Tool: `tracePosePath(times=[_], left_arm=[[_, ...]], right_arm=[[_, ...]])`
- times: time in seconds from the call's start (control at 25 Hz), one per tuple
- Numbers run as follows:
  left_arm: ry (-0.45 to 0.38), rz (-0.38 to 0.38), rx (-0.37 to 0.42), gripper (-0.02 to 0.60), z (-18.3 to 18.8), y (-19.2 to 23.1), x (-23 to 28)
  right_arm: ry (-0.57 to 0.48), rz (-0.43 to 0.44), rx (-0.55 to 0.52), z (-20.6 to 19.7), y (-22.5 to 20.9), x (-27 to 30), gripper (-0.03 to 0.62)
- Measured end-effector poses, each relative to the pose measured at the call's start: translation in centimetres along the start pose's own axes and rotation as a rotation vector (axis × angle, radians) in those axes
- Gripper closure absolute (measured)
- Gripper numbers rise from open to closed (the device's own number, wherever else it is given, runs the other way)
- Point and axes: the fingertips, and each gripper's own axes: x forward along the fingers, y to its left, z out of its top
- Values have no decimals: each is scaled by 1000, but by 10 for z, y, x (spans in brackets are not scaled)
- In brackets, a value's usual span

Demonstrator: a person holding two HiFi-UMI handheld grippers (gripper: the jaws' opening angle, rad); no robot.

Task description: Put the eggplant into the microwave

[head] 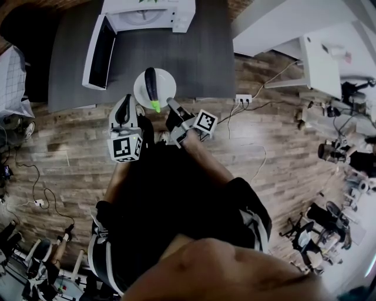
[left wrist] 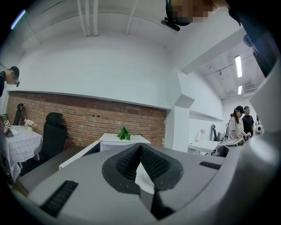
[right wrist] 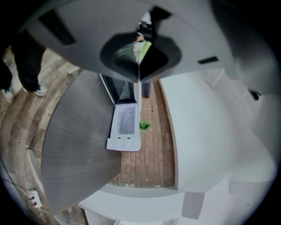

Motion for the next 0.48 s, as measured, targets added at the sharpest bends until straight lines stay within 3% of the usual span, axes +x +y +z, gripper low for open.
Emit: tracePosePath(times=[0.48], left_arm=[[14,-32,-30,546,3,54,66]], right_arm=[[0,4,13,19,8,71,557]])
